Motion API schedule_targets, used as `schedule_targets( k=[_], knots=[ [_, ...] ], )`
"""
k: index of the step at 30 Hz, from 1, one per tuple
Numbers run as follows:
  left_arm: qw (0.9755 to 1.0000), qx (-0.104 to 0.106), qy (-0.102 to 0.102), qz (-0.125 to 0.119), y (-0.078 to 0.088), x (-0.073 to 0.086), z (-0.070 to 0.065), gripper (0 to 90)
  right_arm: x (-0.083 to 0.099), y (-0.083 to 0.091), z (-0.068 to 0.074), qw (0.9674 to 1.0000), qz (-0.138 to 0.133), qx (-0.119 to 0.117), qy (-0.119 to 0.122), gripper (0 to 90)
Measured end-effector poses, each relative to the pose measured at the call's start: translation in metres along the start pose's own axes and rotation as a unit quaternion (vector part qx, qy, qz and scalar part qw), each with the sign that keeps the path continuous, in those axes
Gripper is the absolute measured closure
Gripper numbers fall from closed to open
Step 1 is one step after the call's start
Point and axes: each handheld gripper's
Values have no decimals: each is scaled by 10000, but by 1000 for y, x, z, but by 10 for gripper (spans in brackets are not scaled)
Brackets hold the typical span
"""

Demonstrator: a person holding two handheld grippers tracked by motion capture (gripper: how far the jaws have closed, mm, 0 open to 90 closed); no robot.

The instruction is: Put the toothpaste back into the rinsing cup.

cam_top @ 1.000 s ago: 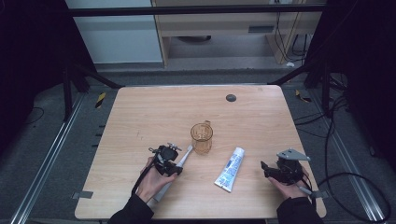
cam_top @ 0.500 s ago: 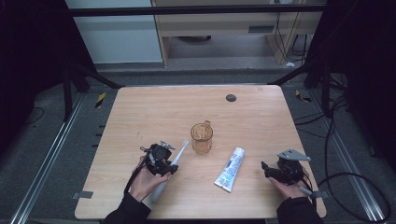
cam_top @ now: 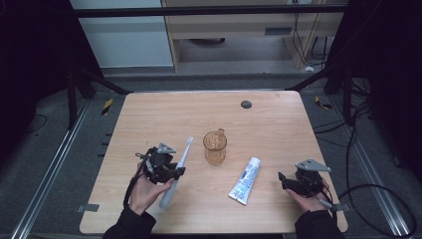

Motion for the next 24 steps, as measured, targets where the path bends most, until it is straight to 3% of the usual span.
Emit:
schedule_targets(
  k=[5, 9, 19, 24],
  knots=[
    [9992, -60, -79, -385, 11, -5, 0, 670, 0, 1, 0, 10000, -42, 10, 2, 252],
    [9967, -113, -109, -795, 16, -9, -1, 670, 0, 1, 0, 10000, -75, 18, 28, 252],
    [9850, -507, -274, -1628, 22, -18, 5, 670, 0, 1, 1, 9998, -177, 59, 77, 244],
    [9802, -548, -187, -1896, 20, -28, 9, 670, 2, 0, 1, 9997, -178, 93, 104, 231]
  ],
)
Point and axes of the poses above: each handheld gripper's, and its own axes: y roughly backward along the jaws, x roughly out of its underside, z roughly to its left, and after that the axes turned 15 degrees about -z, right-handed
